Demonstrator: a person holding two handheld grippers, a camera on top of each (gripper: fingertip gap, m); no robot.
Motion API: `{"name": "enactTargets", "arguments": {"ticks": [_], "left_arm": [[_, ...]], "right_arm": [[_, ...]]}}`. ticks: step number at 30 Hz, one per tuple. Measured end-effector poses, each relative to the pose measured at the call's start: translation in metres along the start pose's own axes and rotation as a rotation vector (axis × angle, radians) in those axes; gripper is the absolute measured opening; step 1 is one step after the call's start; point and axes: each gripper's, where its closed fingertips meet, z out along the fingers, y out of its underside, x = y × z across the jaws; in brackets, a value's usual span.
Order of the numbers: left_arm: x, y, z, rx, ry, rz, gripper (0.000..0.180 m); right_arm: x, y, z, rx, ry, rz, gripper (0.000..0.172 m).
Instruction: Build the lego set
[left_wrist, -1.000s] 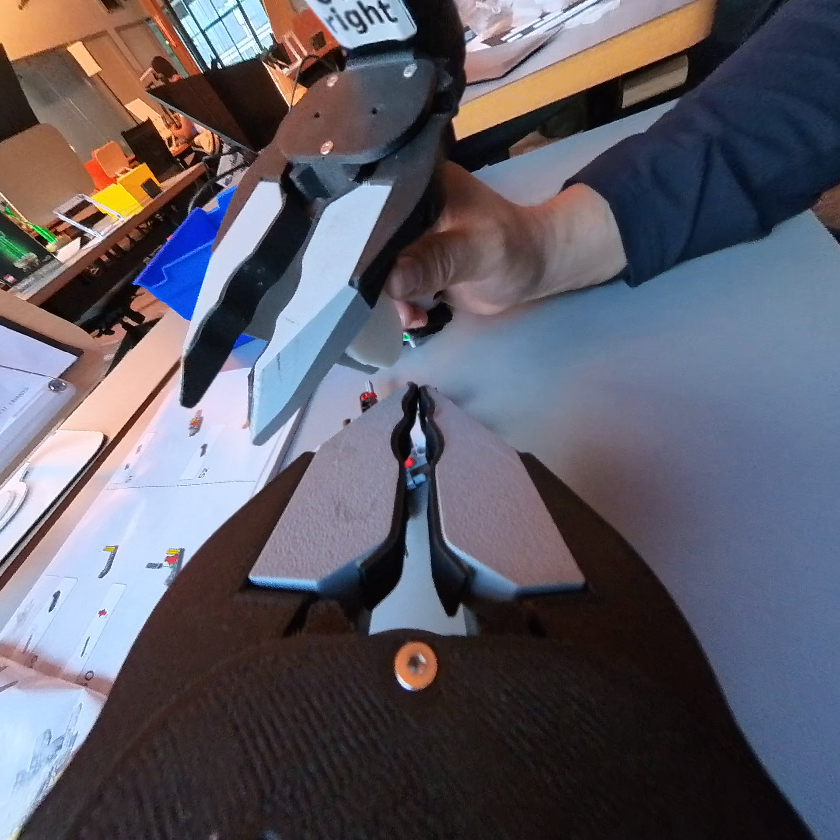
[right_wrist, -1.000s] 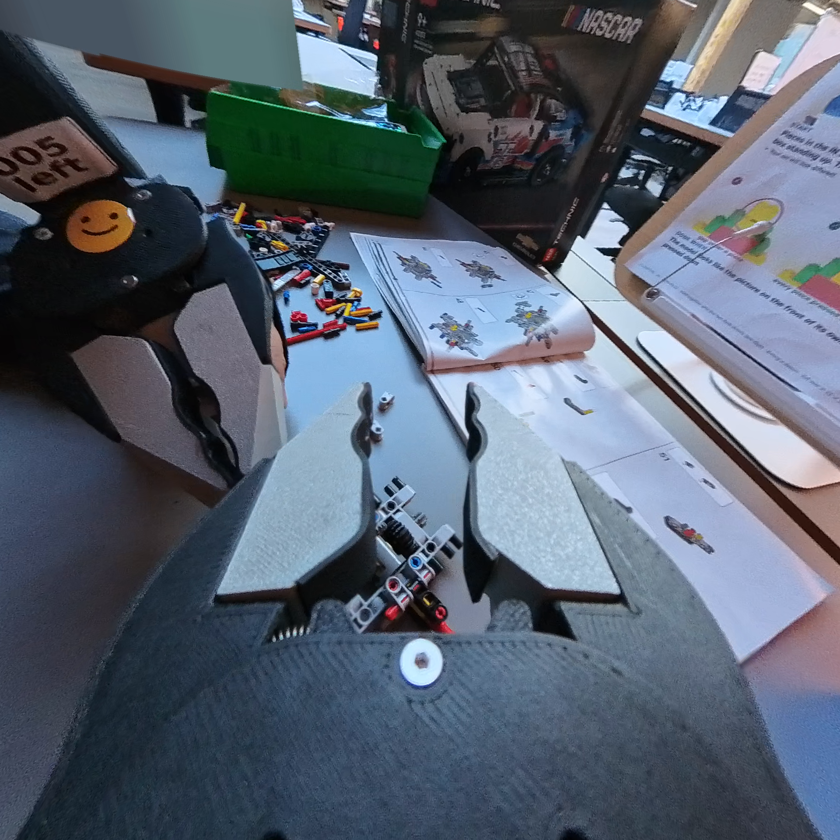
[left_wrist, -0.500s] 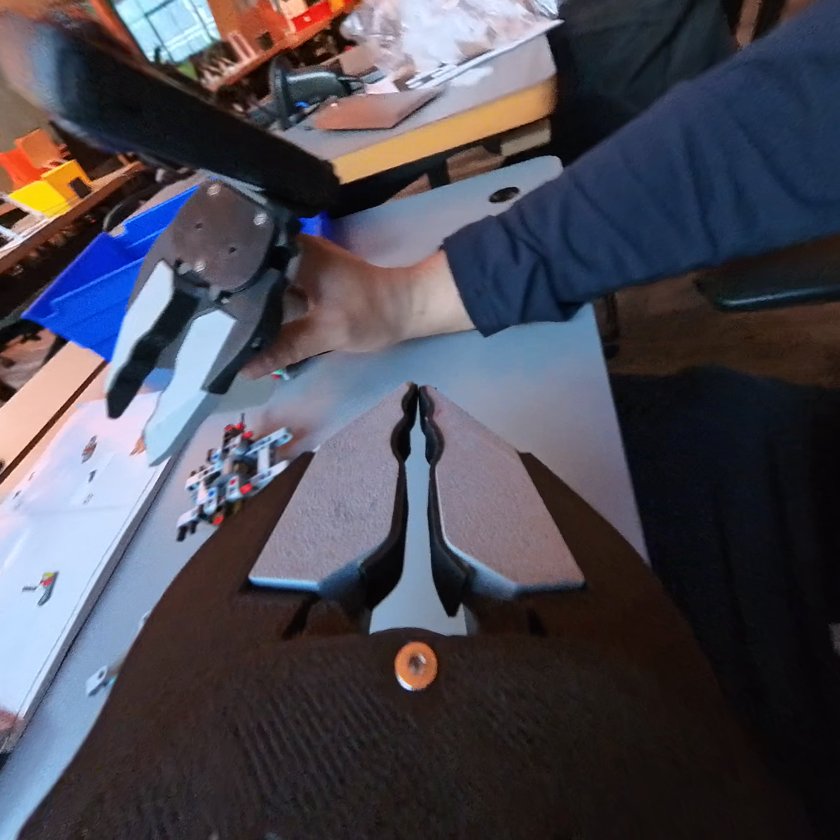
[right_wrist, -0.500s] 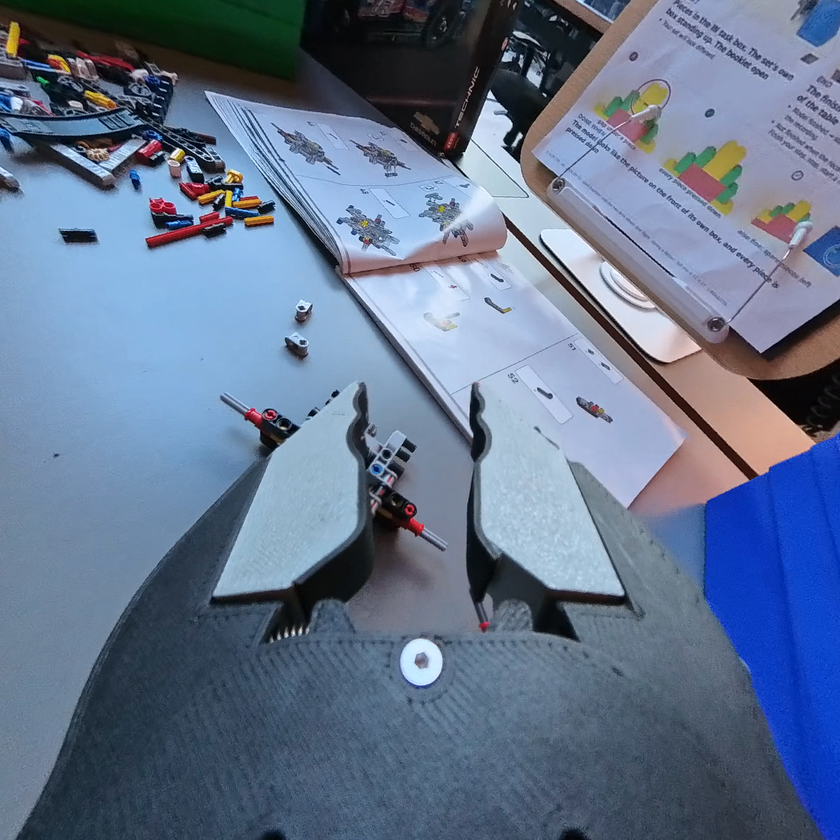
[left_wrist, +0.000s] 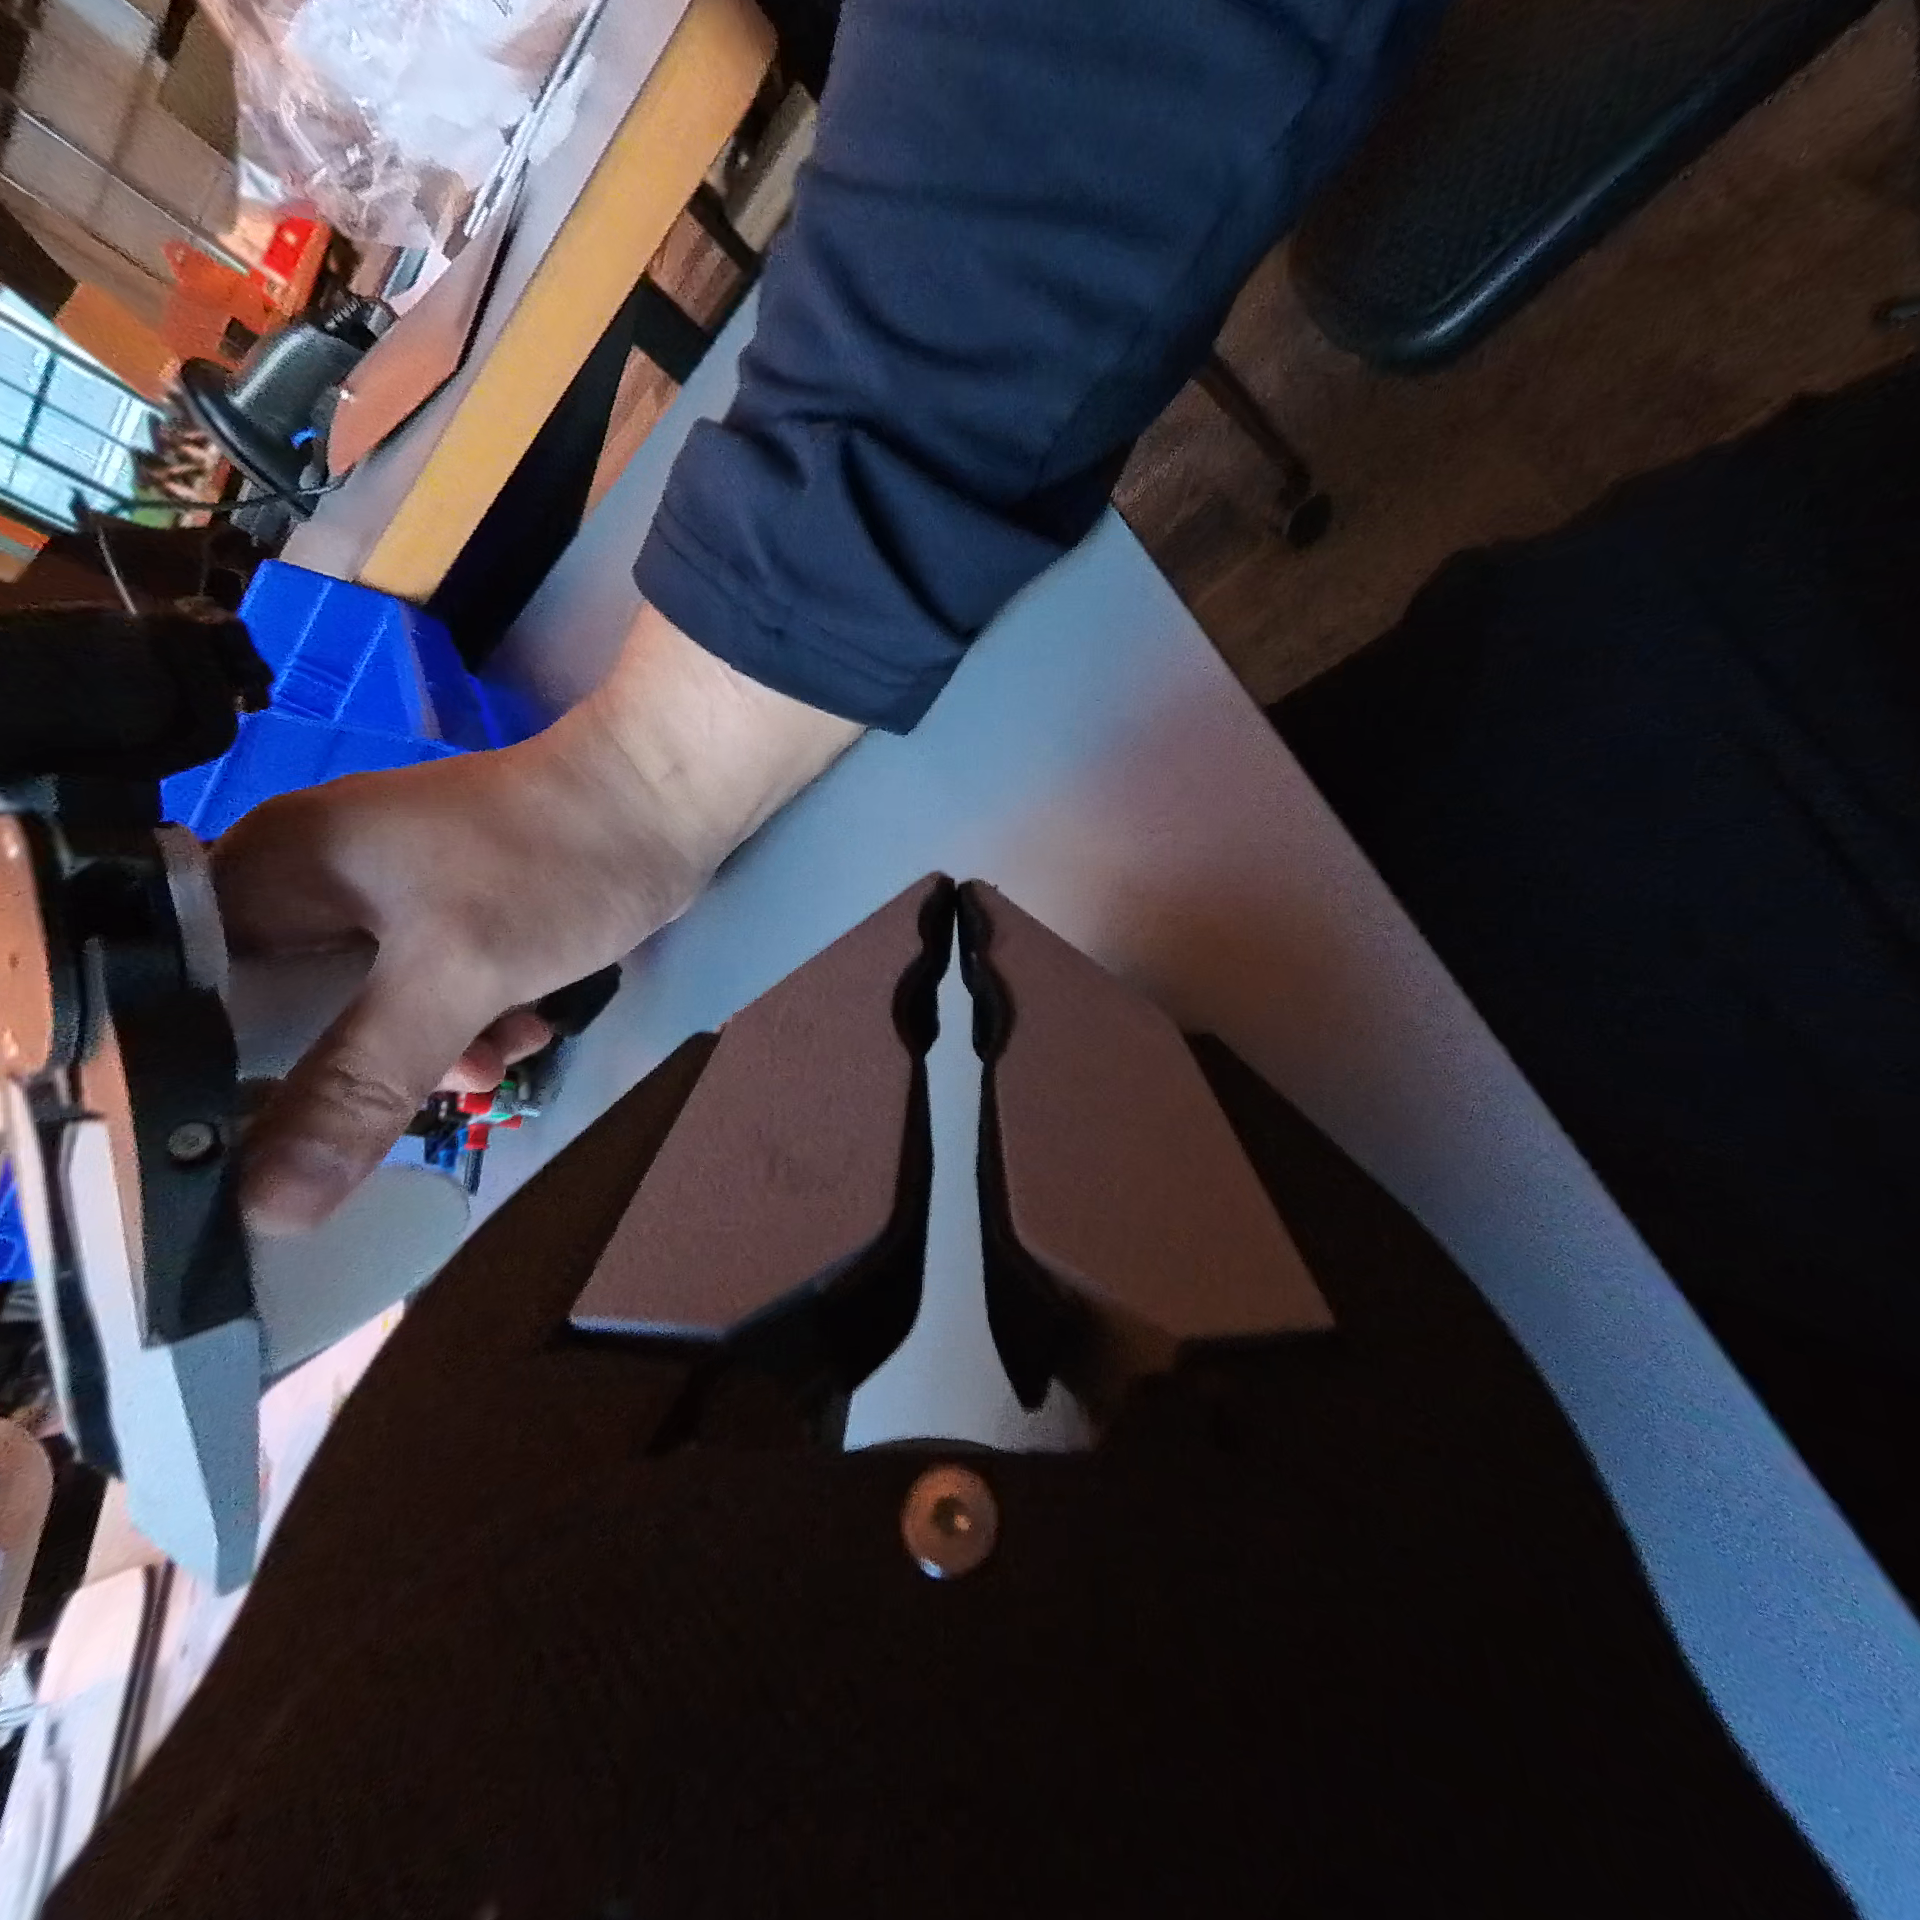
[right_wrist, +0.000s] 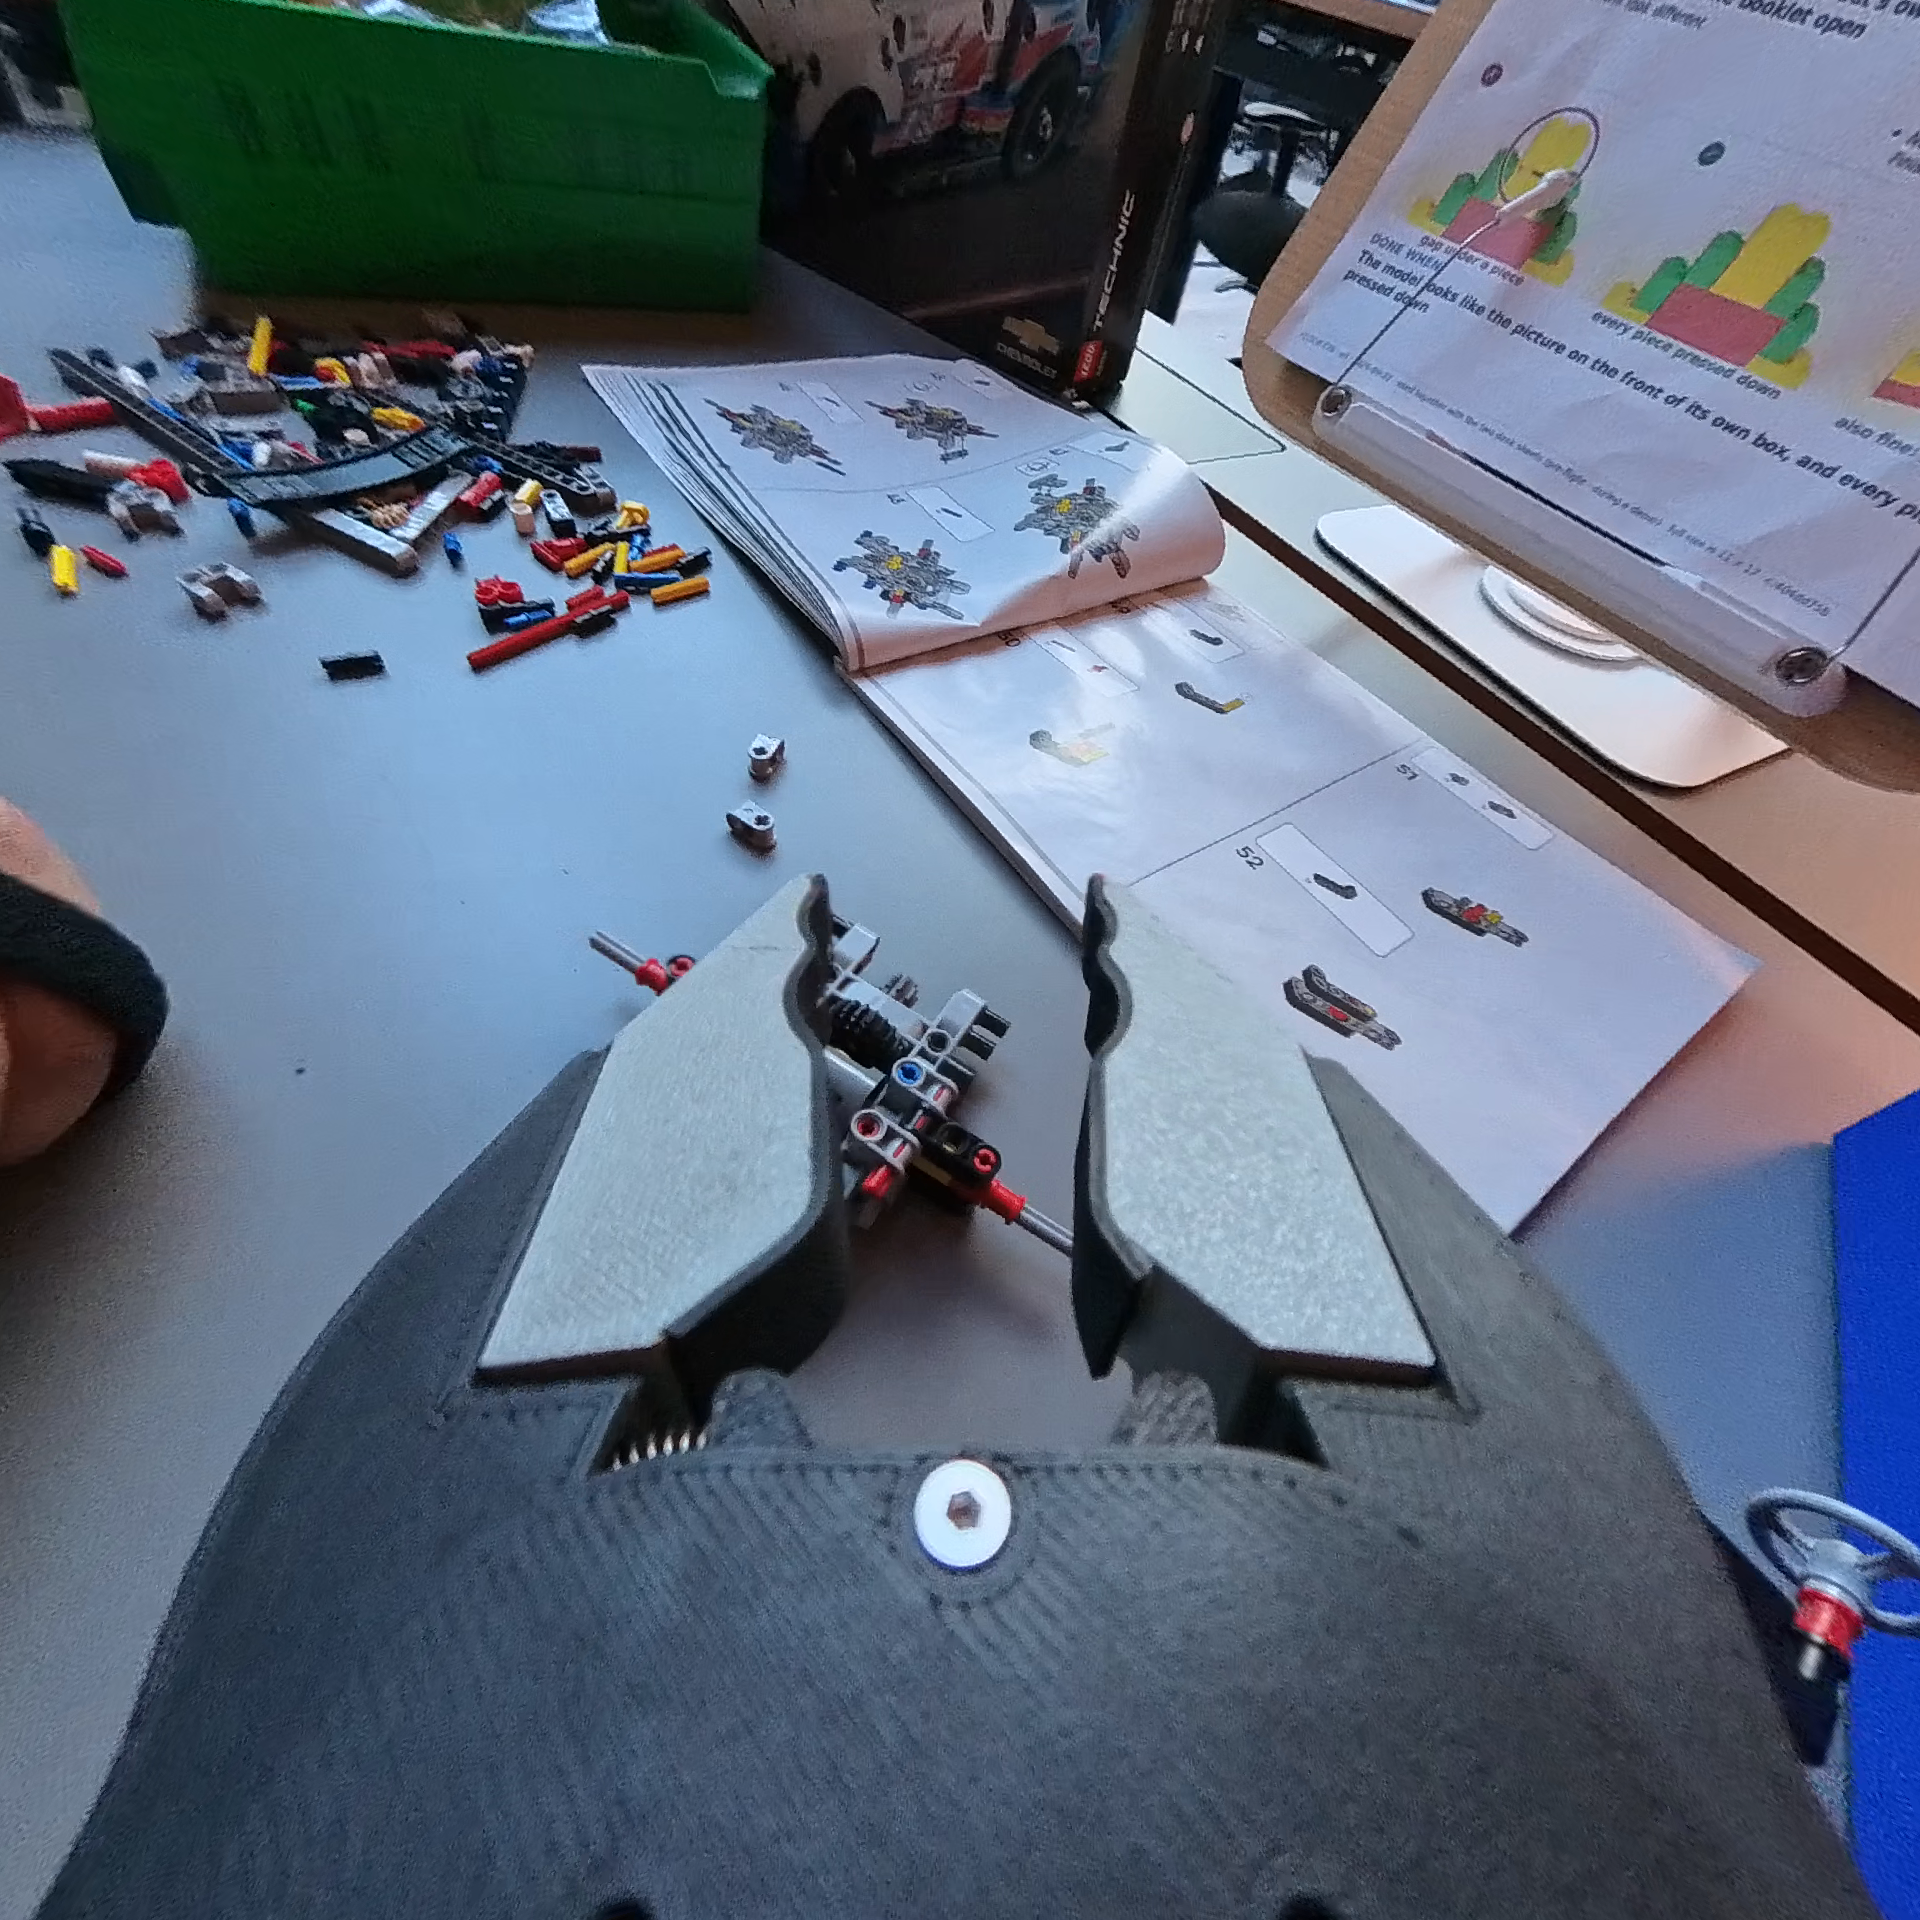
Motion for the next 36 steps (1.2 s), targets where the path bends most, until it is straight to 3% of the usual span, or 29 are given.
{"name": "enactTargets", "arguments": {"ticks": [4, 14, 21, 25, 30, 36], "left_arm": [[-0.019, -0.015, -0.021, 0.157, 0.011, -0.185, 0.0], [-0.058, 0.009, -0.036, 0.191, -0.062, -0.477, 0.0], [-0.064, 0.012, -0.033, 0.183, -0.077, -0.498, 0.0], [-0.06, 0.012, -0.029, 0.157, -0.084, -0.437, 0.0], [-0.06, 0.014, -0.032, 0.128, -0.134, -0.414, 0.0], [-0.071, 0.021, -0.087, 0.111, -0.217, -0.639, 0.004]], "right_arm": [[0.002, -0.001, 0.001, 0.013, -0.003, 0.023, 0.044], [0.026, 0.005, -0.006, 0.032, 0.07, 0.122, 0.042], [0.021, -0.005, -0.013, 0.097, 0.009, 0.157, 0.045], [0.025, -0.008, -0.012, 0.112, 0.021, 0.178, 0.068], [0.036, 0.001, -0.011, 0.057, 0.115, 0.133, 0.071], [0.035, 0.011, -0.006, -0.009, 0.153, 0.079, 0.069]]}}
